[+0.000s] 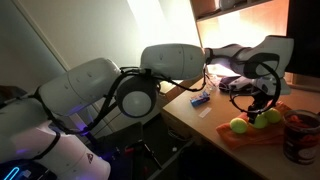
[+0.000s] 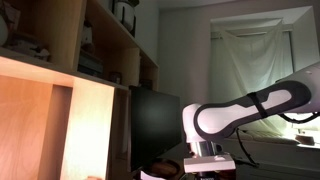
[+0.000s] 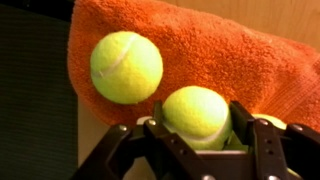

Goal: Put the middle tennis bowl in the can

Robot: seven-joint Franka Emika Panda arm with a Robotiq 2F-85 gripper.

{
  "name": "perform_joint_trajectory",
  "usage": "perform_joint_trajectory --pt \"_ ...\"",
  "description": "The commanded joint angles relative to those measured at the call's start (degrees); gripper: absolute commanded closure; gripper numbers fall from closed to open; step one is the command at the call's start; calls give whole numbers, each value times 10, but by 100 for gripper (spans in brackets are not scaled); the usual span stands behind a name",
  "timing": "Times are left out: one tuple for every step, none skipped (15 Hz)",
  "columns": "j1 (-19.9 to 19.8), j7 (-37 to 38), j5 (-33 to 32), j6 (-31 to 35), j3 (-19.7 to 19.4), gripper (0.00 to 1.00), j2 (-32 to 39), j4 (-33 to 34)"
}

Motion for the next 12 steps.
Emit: perform_joint_trajectory --pt "4 -18 -6 27 -2 58 0 2" --pt "3 -27 -5 43 0 58 0 3" --pt "2 -55 -5 69 4 58 0 3" --pt "1 -60 -3 87 4 58 0 3" --pt "0 -76 -2 119 5 58 0 2" --pt "-1 -91 -1 140 6 58 0 2" --pt "-2 -107 0 168 8 58 0 1" --pt "-4 -127 1 185 10 58 0 2" --pt "-5 -139 4 197 12 58 0 4" --pt "-5 -165 4 212 16 58 0 4" --pt "-6 -173 7 222 17 58 0 4" --pt "-7 -189 9 225 19 58 0 4"
